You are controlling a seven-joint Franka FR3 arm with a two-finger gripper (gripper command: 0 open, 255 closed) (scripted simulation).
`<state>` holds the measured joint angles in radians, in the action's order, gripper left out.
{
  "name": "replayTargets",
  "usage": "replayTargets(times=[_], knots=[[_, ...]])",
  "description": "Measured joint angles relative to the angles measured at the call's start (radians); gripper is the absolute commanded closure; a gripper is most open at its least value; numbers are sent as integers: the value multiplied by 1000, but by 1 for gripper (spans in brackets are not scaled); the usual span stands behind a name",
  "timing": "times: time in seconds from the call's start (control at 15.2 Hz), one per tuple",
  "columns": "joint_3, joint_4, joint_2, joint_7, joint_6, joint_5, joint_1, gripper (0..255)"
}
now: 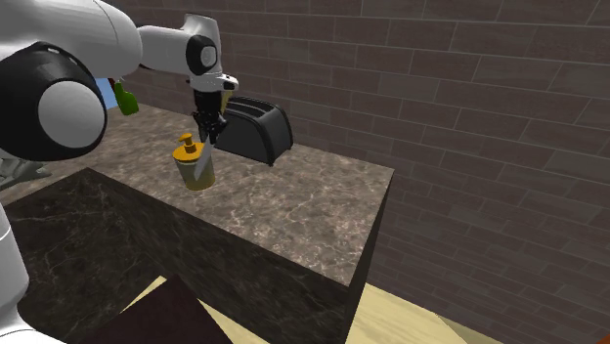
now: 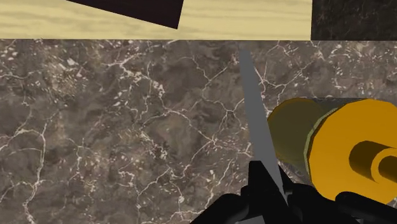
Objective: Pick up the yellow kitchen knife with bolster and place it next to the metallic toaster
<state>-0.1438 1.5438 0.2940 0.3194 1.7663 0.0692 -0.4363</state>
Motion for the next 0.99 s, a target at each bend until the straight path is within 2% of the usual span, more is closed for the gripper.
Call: replayTargets(times=[0.99], knots=[[2, 147, 40, -13, 186, -1, -2, 255]])
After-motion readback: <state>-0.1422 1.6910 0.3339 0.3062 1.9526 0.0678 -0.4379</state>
